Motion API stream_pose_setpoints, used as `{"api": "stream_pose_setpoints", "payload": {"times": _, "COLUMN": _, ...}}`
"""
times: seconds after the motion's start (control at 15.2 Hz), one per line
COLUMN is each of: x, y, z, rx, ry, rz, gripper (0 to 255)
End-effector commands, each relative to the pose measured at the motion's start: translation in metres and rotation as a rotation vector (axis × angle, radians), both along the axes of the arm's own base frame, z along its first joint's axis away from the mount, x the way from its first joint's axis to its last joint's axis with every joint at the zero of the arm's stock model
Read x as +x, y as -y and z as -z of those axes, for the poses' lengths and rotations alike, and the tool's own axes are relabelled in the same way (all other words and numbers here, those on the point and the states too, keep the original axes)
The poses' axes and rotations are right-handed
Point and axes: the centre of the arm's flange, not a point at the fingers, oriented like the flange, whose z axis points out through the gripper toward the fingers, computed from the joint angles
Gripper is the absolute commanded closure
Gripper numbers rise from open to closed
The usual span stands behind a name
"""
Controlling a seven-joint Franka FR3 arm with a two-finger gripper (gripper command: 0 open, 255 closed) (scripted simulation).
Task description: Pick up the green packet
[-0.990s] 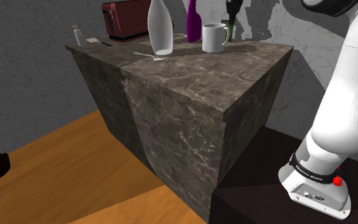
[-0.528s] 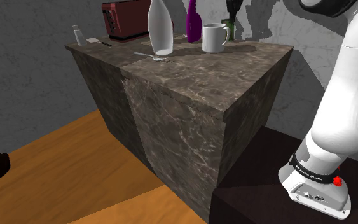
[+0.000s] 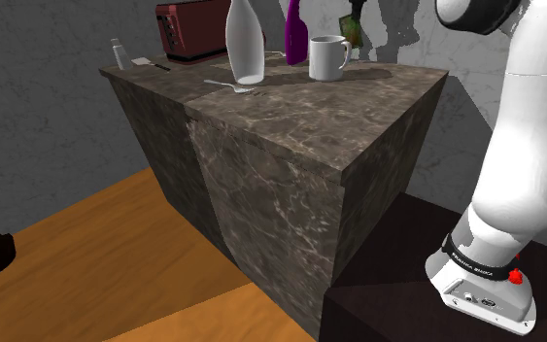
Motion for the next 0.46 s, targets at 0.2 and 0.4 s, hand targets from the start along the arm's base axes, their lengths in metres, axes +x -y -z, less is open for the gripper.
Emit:
{"api": "stream_pose_setpoints", "payload": {"times": 0.2, "x": -0.001, "y": 0.000, "z": -0.027, "rx": 0.000, "ry": -0.001, "rz": -0.001, "gripper": 255}}
{"api": "stream_pose_setpoints", "payload": {"times": 0.4, "x": -0.001, "y": 0.000, "z": -0.033, "rx": 0.000, "ry": -0.001, "rz": -0.001, "gripper": 255}}
